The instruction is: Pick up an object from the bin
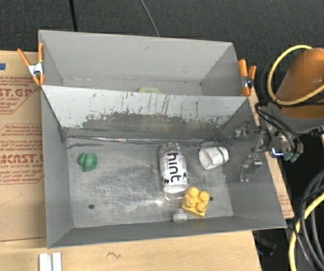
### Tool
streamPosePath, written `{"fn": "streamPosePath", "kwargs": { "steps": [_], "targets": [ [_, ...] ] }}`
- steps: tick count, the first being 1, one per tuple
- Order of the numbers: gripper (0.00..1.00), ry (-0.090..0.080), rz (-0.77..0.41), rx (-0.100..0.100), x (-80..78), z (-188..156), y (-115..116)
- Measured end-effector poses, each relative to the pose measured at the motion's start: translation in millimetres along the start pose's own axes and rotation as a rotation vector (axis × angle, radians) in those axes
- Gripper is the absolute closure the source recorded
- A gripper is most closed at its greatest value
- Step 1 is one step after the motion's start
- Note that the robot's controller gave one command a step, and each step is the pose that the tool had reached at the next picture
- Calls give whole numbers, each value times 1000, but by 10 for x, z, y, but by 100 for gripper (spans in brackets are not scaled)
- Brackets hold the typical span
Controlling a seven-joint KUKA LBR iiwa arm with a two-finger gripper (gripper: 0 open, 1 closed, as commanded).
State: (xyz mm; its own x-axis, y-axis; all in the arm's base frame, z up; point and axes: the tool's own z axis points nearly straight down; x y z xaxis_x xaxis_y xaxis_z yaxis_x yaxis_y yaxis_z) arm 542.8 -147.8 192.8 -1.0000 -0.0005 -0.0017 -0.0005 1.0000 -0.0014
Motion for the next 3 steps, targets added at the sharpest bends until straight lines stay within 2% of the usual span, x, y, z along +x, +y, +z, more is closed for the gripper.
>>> {"fn": "streamPosePath", "kwargs": {
  "steps": [1,2,3],
  "targets": [
    [0,0,0,0,0,0,0],
    [0,-6,-41,2,187,491,150],
    [0,2,-209,-1,23,911,231]
  ]
}}
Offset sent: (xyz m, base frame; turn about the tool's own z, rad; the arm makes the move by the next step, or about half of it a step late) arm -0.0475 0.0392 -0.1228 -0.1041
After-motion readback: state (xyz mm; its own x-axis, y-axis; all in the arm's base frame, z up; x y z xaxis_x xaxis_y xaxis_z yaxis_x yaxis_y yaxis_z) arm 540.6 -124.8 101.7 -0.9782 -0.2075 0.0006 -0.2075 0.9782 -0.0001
